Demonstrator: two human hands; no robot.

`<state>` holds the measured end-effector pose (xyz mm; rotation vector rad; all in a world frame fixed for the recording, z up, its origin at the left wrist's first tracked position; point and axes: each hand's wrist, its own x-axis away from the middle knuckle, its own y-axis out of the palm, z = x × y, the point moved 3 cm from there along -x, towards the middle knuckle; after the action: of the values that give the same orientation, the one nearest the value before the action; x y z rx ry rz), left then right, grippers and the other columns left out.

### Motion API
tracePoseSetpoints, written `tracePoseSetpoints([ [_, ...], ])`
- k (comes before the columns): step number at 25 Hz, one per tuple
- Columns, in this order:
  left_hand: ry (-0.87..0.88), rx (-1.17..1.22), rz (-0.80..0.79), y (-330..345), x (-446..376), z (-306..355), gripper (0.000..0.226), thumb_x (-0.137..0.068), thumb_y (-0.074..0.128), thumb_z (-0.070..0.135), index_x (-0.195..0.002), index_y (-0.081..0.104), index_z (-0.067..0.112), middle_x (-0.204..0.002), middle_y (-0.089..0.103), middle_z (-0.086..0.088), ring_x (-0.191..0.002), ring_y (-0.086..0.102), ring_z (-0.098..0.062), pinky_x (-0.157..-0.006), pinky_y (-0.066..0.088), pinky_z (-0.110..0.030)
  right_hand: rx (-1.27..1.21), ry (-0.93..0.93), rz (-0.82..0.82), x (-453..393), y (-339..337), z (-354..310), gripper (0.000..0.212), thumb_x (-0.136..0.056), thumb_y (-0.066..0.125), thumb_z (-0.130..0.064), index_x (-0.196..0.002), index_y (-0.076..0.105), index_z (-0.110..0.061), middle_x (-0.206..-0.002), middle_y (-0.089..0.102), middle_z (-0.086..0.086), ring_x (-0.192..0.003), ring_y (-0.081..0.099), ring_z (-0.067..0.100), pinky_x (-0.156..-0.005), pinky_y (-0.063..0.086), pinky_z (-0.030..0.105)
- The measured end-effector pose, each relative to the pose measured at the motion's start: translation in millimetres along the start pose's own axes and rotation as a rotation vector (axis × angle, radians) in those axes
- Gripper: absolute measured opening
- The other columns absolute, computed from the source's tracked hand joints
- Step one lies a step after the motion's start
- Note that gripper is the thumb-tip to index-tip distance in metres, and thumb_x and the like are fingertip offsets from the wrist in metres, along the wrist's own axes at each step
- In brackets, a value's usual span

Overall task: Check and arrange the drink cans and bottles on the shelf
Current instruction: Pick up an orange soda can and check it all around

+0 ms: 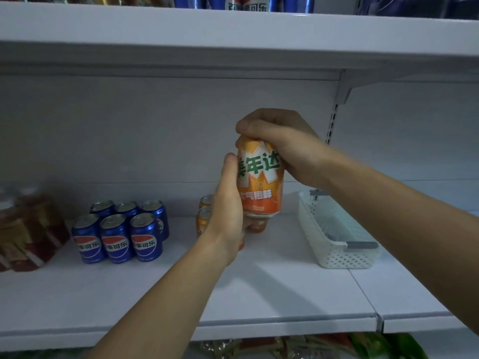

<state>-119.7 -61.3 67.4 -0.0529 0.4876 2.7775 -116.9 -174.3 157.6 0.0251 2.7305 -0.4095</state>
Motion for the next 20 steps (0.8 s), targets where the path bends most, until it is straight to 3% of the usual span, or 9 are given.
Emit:
tracePoseSetpoints([
  [2,0.035,-0.037,0.055,2,5,-5,0.056,-0.099,0.032,0.063,-0.079,0.079,0.039,-0.091,0.080,0.001,-0.090,0.076,-0.022,-0.085,0.059,-0.043,0.067,0.008,0.023,3,0,5,0.027,-0.089,0.076,-0.034,-0.098,0.076,-0.008,-0.089,0.076,0.008,-0.079,0.073,0.018,-0.079,0.060,0.037],
  [5,-0.011,0.066,-0.014,14,22,-10,0.067,-0.098,0.029,0.066,-0.088,0.080,0.024,-0.086,0.077,-0.013,-0.071,0.073,-0.027,-0.071,0.051,-0.039,-0.140,0.105,-0.095,23,-7,5,0.037,-0.090,0.069,-0.045,-0.107,0.076,-0.013,-0.106,0.077,0.012,-0.094,0.075,0.026,-0.090,0.061,0.039],
  [7,-0.028,0.119,-0.098,30,37,-9,0.072,-0.097,0.028,0.068,-0.103,0.075,0.013,-0.088,0.074,-0.018,-0.068,0.070,-0.030,-0.063,0.048,-0.036,-0.188,0.093,-0.131,41,-15,0,0.032,-0.098,0.063,-0.037,-0.108,0.074,-0.009,-0.107,0.078,0.016,-0.095,0.075,0.031,-0.091,0.060,0.041],
  [11,-0.021,0.108,-0.135,51,57,-9,0.072,-0.097,0.025,0.069,-0.112,0.071,0.015,-0.095,0.075,-0.017,-0.076,0.073,-0.031,-0.058,0.054,-0.032,-0.230,0.053,-0.046,63,-25,-14,0.025,-0.101,0.060,-0.022,-0.097,0.072,-0.001,-0.087,0.075,0.017,-0.079,0.072,0.027,-0.078,0.062,0.038],
  [13,-0.002,0.075,-0.115,48,63,-4,0.070,-0.097,0.025,0.068,-0.116,0.070,0.017,-0.102,0.076,-0.014,-0.089,0.071,-0.034,-0.062,0.057,-0.033,-0.230,0.050,-0.015,68,-25,-18,0.024,-0.101,0.061,-0.020,-0.095,0.071,0.000,-0.087,0.074,0.018,-0.081,0.071,0.031,-0.080,0.062,0.041],
  [15,0.038,0.038,-0.096,44,67,1,0.059,-0.099,0.030,0.064,-0.110,0.074,0.025,-0.103,0.077,-0.009,-0.095,0.069,-0.032,-0.076,0.058,-0.042,-0.200,0.041,0.019,69,-21,-21,0.024,-0.101,0.061,-0.021,-0.093,0.072,-0.002,-0.090,0.073,0.019,-0.082,0.068,0.030,-0.080,0.062,0.040],
  [18,0.059,0.010,-0.062,40,64,5,0.055,-0.098,0.035,0.062,-0.079,0.080,0.038,-0.089,0.079,-0.002,-0.082,0.074,-0.022,-0.097,0.052,-0.056,-0.184,0.058,-0.013,62,-16,-23,0.029,-0.101,0.062,-0.031,-0.099,0.073,-0.004,-0.097,0.075,0.018,-0.082,0.069,0.025,-0.082,0.060,0.037],
  [20,0.039,0.047,-0.056,39,52,5,0.060,-0.097,0.035,0.065,-0.078,0.080,0.031,-0.087,0.078,-0.008,-0.075,0.075,-0.023,-0.099,0.049,-0.057,-0.213,0.077,-0.045,50,-19,-14,0.040,-0.099,0.060,-0.042,-0.112,0.073,-0.007,-0.114,0.075,0.018,-0.093,0.072,0.024,-0.093,0.059,0.039],
])
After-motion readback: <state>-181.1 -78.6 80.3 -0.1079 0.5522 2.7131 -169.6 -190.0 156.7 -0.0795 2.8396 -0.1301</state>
